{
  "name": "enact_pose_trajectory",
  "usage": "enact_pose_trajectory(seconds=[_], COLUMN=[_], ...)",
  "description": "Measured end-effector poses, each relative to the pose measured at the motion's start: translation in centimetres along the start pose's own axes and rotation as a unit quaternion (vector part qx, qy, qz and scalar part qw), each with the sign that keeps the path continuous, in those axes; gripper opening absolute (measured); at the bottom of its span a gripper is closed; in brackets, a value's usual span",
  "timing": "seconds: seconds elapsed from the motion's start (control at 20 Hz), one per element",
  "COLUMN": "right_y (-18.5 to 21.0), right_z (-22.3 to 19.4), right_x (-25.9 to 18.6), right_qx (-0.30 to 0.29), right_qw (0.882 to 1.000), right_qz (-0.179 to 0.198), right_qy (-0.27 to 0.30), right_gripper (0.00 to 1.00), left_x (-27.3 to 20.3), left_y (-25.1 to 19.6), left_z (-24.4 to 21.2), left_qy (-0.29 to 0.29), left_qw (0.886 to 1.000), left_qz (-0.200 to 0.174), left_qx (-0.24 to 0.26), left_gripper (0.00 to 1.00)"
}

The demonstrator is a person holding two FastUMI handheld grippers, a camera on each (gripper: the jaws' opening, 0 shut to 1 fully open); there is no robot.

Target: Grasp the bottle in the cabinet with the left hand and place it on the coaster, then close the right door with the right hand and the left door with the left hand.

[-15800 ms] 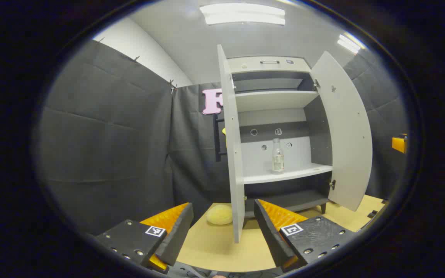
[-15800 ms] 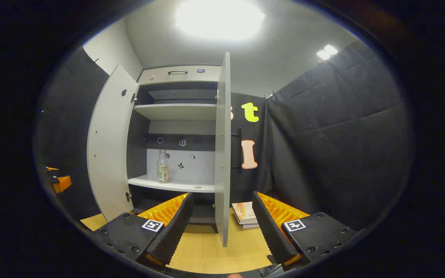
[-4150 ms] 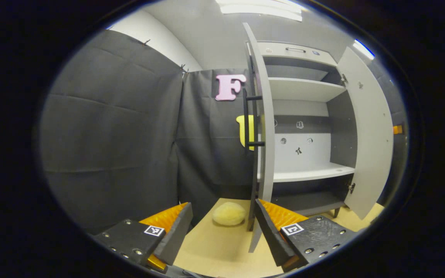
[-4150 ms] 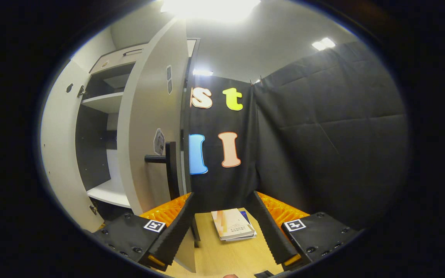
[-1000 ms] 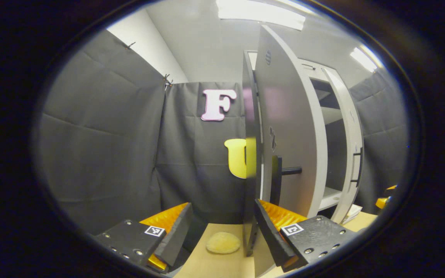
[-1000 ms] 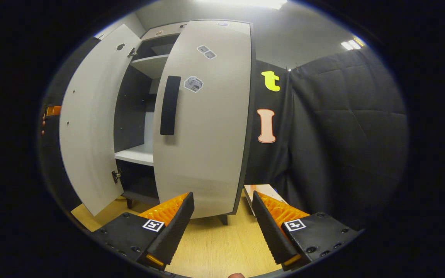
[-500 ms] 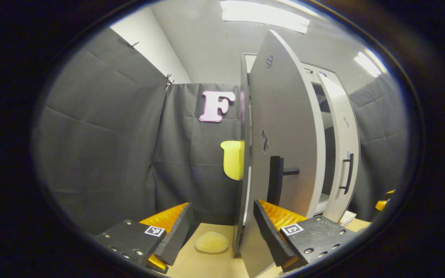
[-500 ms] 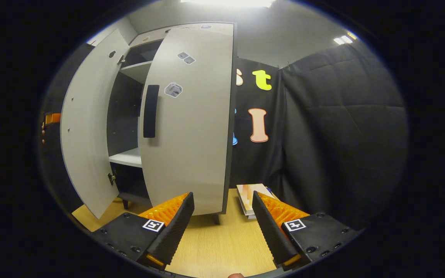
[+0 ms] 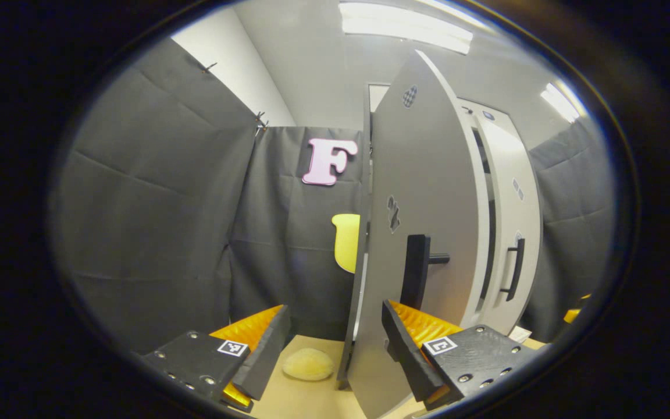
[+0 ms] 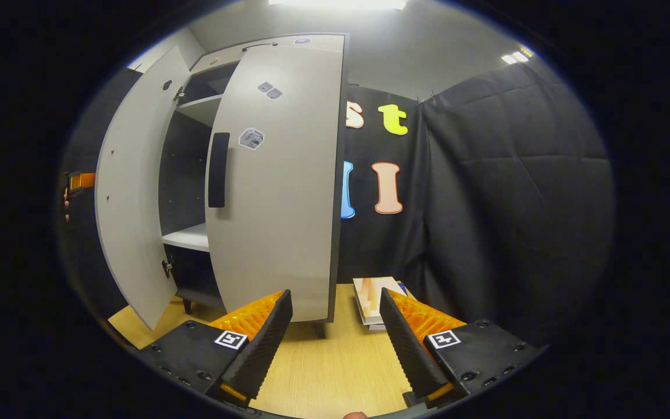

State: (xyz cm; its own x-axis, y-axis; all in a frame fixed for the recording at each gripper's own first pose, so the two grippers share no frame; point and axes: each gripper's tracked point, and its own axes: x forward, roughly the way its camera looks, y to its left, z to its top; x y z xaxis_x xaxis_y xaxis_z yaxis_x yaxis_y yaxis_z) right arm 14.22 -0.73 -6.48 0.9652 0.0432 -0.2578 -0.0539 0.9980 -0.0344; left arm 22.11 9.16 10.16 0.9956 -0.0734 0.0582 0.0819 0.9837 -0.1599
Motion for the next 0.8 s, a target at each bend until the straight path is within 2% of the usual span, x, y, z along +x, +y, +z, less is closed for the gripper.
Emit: enact_pose_trajectory(seconds=[0.45, 0.75, 0.8], right_y=[-1.9, -4.5, -4.9], right_z=[-0.4, -0.1, 0.0], right_x=[0.0, -1.2, -1.4], right_qx=[-0.003, -0.013, -0.009], right_qw=[1.000, 1.000, 1.000], right_qz=[0.000, -0.021, -0.025], right_qy=[0.005, 0.001, -0.001], right_gripper=[0.96, 0.94, 0.96], left_x=[-0.3, -0.4, -0.6], left_y=[-0.2, -0.3, -0.4], left_z=[-0.4, -1.5, -1.4], left_qy=[0.007, 0.007, 0.009], left_qw=[0.999, 0.996, 0.996], left_qz=[-0.048, -0.083, -0.087], left_qx=[-0.005, -0.010, -0.006], left_gripper=[0.94, 0.94, 0.94])
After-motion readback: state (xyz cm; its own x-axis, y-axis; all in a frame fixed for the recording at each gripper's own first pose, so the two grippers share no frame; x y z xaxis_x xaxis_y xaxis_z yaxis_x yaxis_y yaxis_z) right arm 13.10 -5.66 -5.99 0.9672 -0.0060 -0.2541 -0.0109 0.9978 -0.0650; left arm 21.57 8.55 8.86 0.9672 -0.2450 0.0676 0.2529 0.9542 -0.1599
